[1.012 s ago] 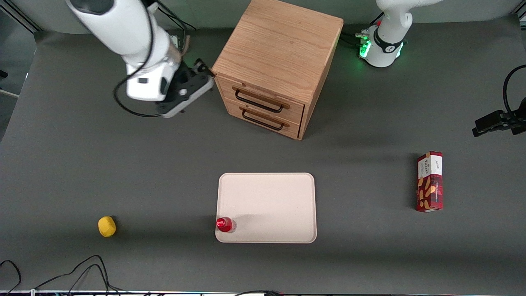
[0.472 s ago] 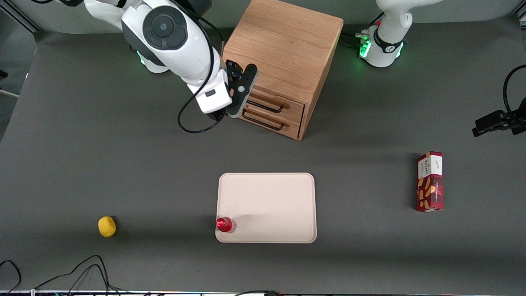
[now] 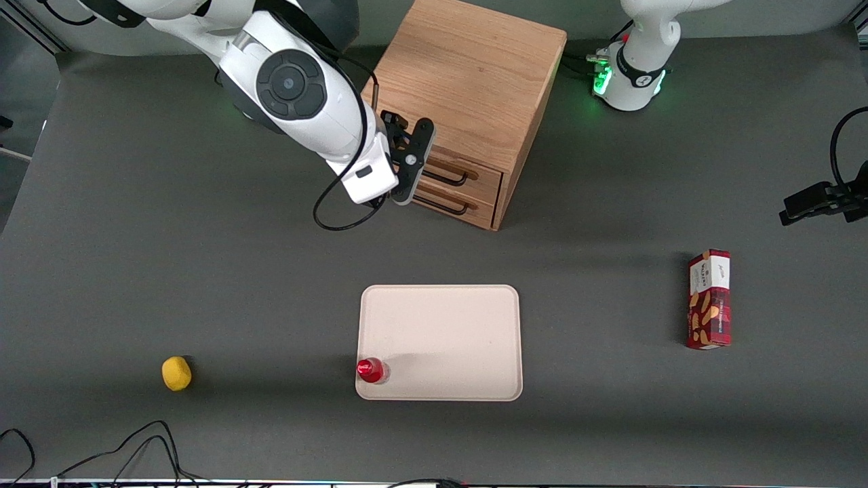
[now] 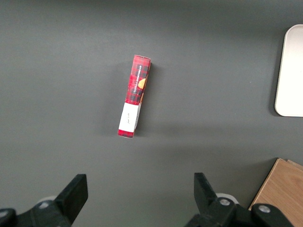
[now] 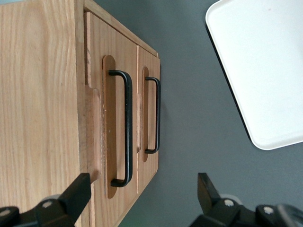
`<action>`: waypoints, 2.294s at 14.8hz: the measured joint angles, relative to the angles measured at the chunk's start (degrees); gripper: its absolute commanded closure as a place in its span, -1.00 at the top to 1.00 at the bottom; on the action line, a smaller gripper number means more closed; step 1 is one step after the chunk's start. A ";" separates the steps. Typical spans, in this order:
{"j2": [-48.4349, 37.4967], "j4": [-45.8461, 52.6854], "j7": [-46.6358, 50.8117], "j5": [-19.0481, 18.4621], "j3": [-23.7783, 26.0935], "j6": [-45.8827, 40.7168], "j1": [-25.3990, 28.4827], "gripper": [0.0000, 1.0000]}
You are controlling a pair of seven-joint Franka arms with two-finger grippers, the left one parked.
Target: Open upper drawer
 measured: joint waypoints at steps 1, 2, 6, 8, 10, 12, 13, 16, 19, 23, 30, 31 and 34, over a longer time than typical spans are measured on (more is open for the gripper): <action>0.29 -0.14 -0.03 -0.01 0.06 0.19 0.13 1.00; 0.53 -0.51 -0.04 -0.03 0.09 0.69 0.27 1.00; 1.39 -3.97 -0.12 -0.76 0.20 5.40 0.93 1.00; 1.43 -6.02 -0.49 -1.95 0.22 7.59 0.96 1.00; 1.57 -7.44 -0.79 -2.85 0.22 8.46 0.97 1.00; 1.92 -8.22 -0.91 -3.02 0.23 8.75 0.97 1.00; 2.21 -8.40 -0.95 -3.04 0.24 8.75 0.97 1.00; 3.07 -8.75 -1.04 -3.07 0.30 8.83 0.97 1.00; 3.65 -8.79 -1.06 -3.08 0.82 8.85 0.97 1.00; 4.66 -8.87 -1.11 -3.12 1.11 9.71 1.07 1.00; 5.87 -9.92 -1.11 -5.56 1.26 11.40 1.90 1.00; 5.91 -10.17 -1.11 -5.93 1.26 11.62 1.90 1.00; 6.14 -10.47 -1.11 -6.35 1.25 12.29 1.89 1.00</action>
